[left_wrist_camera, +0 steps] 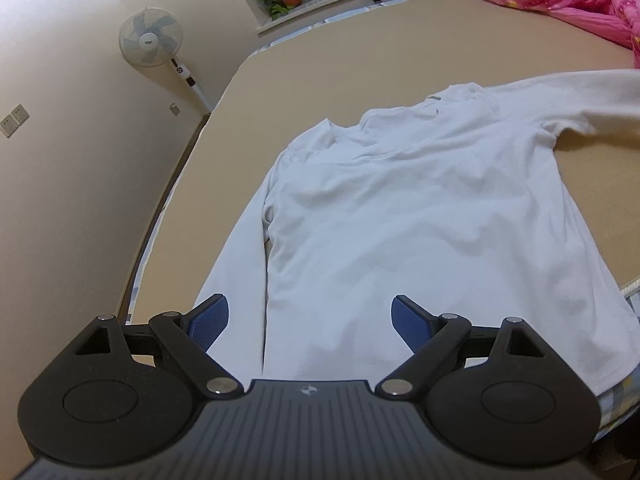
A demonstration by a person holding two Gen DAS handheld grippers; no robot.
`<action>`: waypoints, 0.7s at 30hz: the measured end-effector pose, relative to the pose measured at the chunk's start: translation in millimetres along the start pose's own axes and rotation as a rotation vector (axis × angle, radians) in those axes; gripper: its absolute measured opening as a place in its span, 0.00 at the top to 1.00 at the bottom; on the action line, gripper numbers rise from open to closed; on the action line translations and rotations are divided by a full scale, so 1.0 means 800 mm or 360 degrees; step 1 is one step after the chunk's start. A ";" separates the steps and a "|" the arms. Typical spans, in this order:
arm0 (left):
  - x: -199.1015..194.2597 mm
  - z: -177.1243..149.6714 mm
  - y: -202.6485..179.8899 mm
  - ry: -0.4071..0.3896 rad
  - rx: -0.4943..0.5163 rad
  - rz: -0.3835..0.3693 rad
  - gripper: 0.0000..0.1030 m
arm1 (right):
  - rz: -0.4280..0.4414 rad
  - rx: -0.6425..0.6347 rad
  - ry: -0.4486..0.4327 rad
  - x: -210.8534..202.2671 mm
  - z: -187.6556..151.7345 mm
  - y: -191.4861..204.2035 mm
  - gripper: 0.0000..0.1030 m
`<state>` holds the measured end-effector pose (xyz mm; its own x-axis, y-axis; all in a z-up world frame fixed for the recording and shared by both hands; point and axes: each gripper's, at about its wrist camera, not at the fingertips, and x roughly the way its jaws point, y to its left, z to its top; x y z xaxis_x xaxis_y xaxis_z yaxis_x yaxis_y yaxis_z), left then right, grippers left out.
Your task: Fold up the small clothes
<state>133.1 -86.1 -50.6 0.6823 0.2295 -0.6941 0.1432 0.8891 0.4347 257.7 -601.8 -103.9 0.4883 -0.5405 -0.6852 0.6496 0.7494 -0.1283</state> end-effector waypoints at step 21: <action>0.057 -0.033 0.102 0.0178 -0.0315 0.0157 0.09 | 0.1026 -0.0364 -0.0035 -0.260 -0.246 0.147 0.28</action>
<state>157.2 7.3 -61.7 0.6007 0.3518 -0.7179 -0.0708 0.9179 0.3905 117.9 -325.8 -117.3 0.7496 0.0347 -0.6610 0.0870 0.9848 0.1504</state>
